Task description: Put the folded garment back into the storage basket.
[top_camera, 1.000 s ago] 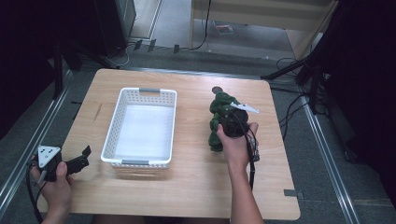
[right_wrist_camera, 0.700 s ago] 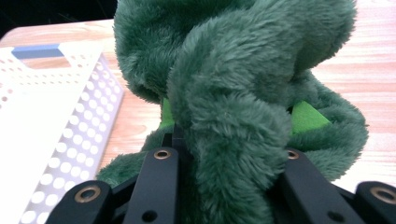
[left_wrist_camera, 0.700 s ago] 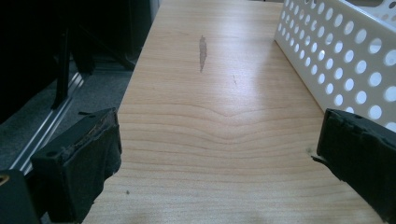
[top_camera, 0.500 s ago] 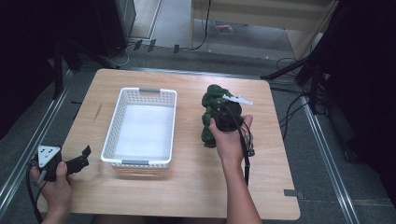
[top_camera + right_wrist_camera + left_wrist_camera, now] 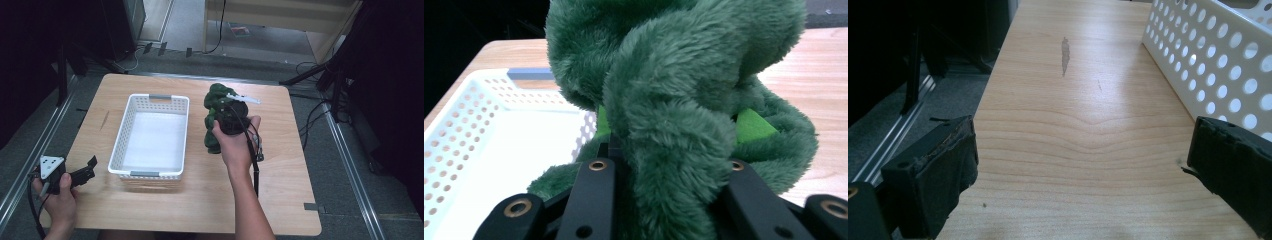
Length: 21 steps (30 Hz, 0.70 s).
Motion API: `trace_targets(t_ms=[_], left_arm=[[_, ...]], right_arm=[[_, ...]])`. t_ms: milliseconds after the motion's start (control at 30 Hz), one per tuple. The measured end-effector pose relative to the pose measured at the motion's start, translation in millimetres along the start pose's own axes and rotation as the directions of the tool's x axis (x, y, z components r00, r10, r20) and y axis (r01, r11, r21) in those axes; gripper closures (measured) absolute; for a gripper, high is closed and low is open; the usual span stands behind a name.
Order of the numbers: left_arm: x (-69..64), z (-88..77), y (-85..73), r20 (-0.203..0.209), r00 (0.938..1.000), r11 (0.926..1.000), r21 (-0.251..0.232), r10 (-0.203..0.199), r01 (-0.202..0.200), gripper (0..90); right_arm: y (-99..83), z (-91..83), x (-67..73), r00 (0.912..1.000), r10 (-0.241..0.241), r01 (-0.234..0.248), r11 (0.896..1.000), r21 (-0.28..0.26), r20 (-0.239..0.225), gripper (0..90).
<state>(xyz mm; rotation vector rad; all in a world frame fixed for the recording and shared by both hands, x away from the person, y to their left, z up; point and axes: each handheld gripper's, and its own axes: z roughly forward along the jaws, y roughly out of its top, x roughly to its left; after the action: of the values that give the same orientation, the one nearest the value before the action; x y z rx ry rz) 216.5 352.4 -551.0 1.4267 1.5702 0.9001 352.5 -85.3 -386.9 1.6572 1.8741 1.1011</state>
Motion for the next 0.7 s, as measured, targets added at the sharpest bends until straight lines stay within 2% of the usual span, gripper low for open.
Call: trace_targets(t_ms=[400,533,700], left_arm=[[0.2,-0.1,0.0,0.003,1.0000,1.0000,-0.002,0.000,0.000,0.8],[0.2,0.3,0.0,0.003,1.0000,1.0000,-0.005,-0.001,0.001,0.8],[0.0,0.4,0.0,0.002,1.0000,1.0000,-0.005,-0.001,0.001,0.8]], right_arm=[[12.0,-1.4,27.4,0.9991,-0.030,0.030,1.000,0.004,-0.029,73.2],[15.7,-0.6,40.8,0.9977,-0.045,0.046,0.999,0.007,-0.050,73.2],[18.2,-1.1,51.0,0.9969,-0.043,0.044,0.999,0.008,-0.066,73.2]])
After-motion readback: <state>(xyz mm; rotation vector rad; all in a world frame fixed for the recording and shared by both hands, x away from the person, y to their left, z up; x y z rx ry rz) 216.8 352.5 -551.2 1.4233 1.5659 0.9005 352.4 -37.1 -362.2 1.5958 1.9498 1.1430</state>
